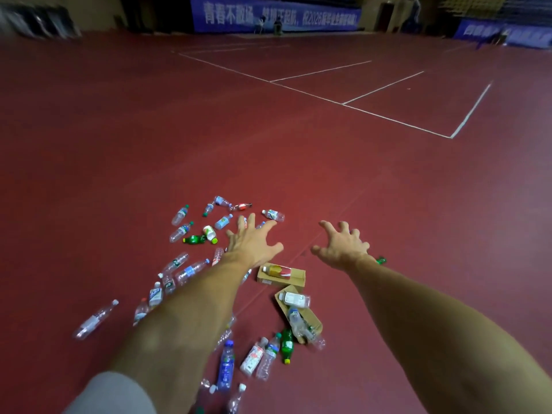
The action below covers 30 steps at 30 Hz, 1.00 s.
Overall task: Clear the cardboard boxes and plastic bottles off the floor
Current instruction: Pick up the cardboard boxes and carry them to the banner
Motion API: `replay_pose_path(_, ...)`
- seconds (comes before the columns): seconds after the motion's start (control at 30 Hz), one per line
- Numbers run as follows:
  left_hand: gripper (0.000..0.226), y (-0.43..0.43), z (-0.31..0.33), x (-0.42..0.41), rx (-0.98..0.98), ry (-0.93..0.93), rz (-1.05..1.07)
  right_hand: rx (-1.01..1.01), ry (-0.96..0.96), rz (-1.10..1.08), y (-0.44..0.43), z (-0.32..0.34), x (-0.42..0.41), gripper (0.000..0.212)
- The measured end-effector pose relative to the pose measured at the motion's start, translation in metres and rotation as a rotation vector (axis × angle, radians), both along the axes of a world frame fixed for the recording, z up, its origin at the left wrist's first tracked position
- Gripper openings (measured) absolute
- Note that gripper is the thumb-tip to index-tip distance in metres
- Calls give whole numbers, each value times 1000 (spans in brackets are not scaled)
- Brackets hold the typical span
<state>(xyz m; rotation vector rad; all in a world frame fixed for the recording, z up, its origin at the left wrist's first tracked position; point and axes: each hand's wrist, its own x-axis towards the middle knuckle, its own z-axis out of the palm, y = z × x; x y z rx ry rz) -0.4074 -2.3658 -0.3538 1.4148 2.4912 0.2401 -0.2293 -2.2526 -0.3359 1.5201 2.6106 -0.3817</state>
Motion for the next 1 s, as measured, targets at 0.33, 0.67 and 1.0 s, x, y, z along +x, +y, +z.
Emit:
replay_pose_path(0.33, 68, 101, 2, 42, -4, -1, 167, -37, -29, 213, 126, -6, 17, 78)
replay_pose_path(0.67, 66, 203, -24, -45, -24, -4, 332, -42, -39, 321, 233, -34, -77, 73)
replay_pose_path(1.0, 66, 247, -29, -115, 4, -8, 507, -33, -39, 477, 308, -34, -179, 72)
